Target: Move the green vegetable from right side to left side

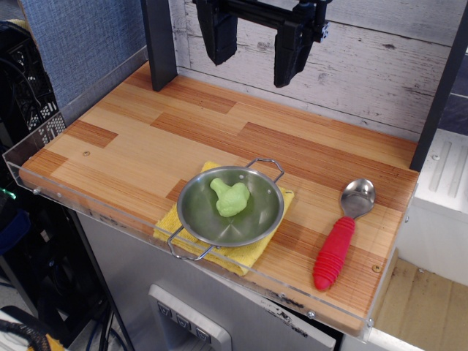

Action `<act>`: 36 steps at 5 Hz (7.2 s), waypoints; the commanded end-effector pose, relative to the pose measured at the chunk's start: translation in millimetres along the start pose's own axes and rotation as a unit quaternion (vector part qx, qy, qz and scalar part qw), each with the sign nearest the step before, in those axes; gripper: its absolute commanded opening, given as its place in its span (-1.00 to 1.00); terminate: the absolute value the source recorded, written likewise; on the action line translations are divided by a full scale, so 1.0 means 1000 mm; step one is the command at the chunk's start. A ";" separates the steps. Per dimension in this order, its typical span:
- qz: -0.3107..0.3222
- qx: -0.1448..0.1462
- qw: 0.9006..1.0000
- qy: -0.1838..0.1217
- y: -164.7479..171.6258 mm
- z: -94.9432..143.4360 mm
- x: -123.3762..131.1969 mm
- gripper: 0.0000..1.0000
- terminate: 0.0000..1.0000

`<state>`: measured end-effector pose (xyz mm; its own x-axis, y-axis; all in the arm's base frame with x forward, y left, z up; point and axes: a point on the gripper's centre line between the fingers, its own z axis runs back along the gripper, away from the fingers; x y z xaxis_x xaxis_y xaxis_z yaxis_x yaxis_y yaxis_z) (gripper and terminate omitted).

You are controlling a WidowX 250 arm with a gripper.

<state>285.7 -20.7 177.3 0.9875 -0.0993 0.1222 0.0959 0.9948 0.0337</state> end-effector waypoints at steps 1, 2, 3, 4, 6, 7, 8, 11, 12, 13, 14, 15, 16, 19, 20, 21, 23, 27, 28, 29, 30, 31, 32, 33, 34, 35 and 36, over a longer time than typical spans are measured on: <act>0.000 0.000 1.000 0.000 0.000 0.000 0.000 1.00 -1.00; 0.017 0.012 1.000 0.009 0.022 -0.018 -0.004 1.00 -1.00; 0.027 0.020 0.999 0.028 0.041 -0.040 -0.018 1.00 -1.00; 0.019 0.026 0.999 0.024 0.049 -0.058 -0.031 1.00 -1.00; -0.028 0.002 0.998 0.051 0.012 -0.094 -0.036 1.00 -1.00; -0.035 -0.006 0.998 0.060 0.006 -0.104 -0.036 1.00 -1.00; -0.042 -0.008 0.996 0.072 0.003 -0.113 -0.032 1.00 -1.00; -0.031 -0.012 0.995 0.097 0.016 -0.127 -0.028 1.00 -1.00; -0.030 -0.011 0.994 0.106 0.015 -0.134 -0.028 1.00 -1.00; -0.030 -0.010 0.993 0.111 0.014 -0.138 -0.029 1.00 -1.00; -0.031 -0.009 0.992 0.118 0.012 -0.142 -0.031 1.00 -1.00; -0.034 -0.005 0.992 0.124 0.009 -0.145 -0.032 1.00 -1.00; -0.037 -0.004 0.991 0.126 0.005 -0.149 -0.033 1.00 -1.00; -0.068 -0.012 0.996 0.050 -0.003 -0.094 -0.018 -1.00 -1.00; -0.098 -0.026 0.994 -0.031 -0.010 -0.043 -0.014 -1.00 -1.00; -0.059 0.006 0.997 -0.056 0.011 0.006 -0.015 -1.00 -1.00; 0.048 0.001 0.999 0.003 0.109 -0.002 -0.032 -1.00 -1.00; 0.052 0.057 0.996 0.050 0.176 -0.069 0.012 -1.00 -1.00; 0.052 0.067 0.993 0.079 0.182 -0.097 0.015 -1.00 -1.00; 0.072 0.068 0.989 0.110 0.193 -0.118 0.004 -1.00 -1.00; 0.079 0.055 0.987 0.125 0.199 -0.127 -0.008 -1.00 -1.00; 0.089 0.047 0.987 0.124 0.206 -0.129 -0.015 -1.00 -1.00; 0.092 0.045 0.986 0.128 0.211 -0.133 -0.020 -1.00 -1.00; 0.091 0.045 0.988 0.118 0.213 -0.138 -0.022 -1.00 -1.00; 0.094 0.048 0.989 0.104 0.215 -0.139 -0.020 -1.00 -1.00; 0.100 0.037 0.990 0.094 0.218 -0.141 -0.020 -1.00 -1.00; 0.102 0.029 0.989 0.102 0.220 -0.142 -0.020 1.00 -1.00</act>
<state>308.4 196.0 27.2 0.9880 0.1051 -0.1133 -0.0986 0.9932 0.0618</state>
